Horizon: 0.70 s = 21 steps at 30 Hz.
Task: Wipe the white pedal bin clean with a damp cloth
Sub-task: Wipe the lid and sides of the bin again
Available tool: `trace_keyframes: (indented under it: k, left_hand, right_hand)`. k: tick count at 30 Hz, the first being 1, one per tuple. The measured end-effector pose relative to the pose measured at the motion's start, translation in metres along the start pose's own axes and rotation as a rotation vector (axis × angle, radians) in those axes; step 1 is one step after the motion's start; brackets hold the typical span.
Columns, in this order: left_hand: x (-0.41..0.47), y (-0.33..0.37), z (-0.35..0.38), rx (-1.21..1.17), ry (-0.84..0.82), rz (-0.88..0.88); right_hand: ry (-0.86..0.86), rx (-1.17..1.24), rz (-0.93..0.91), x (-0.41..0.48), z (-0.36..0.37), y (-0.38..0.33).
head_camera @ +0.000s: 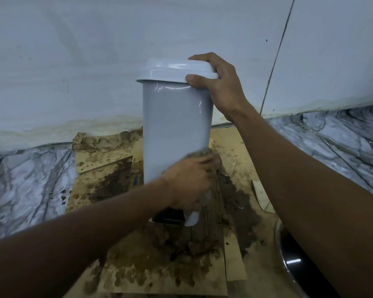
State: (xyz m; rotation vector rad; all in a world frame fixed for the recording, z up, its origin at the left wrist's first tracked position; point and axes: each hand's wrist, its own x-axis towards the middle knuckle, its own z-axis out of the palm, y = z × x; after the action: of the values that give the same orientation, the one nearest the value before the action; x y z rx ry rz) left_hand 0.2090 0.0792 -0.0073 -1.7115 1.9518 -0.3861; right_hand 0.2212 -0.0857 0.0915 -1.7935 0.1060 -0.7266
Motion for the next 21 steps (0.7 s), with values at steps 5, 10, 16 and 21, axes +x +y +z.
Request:
trace_keyframes:
  k: [5, 10, 16, 21]
  left_hand:
    - [-0.024, -0.048, 0.007, -0.068, 0.407, -0.202]
    - [-0.036, -0.046, 0.027, -0.177, 0.634, -0.648]
    - [-0.028, -0.014, 0.037, -0.126, 0.520, -0.508]
    - [-0.029, -0.008, 0.043, -0.102, 0.522, -0.455]
  right_hand:
    - [0.003, 0.016, 0.007, 0.001, 0.000, 0.000]
    - [0.016, 0.008, 0.007, 0.001, 0.001, 0.001]
    - [0.015, 0.017, 0.015, -0.001, -0.004, 0.000]
    - [-0.004, 0.016, 0.014, -0.001, -0.002, 0.001]
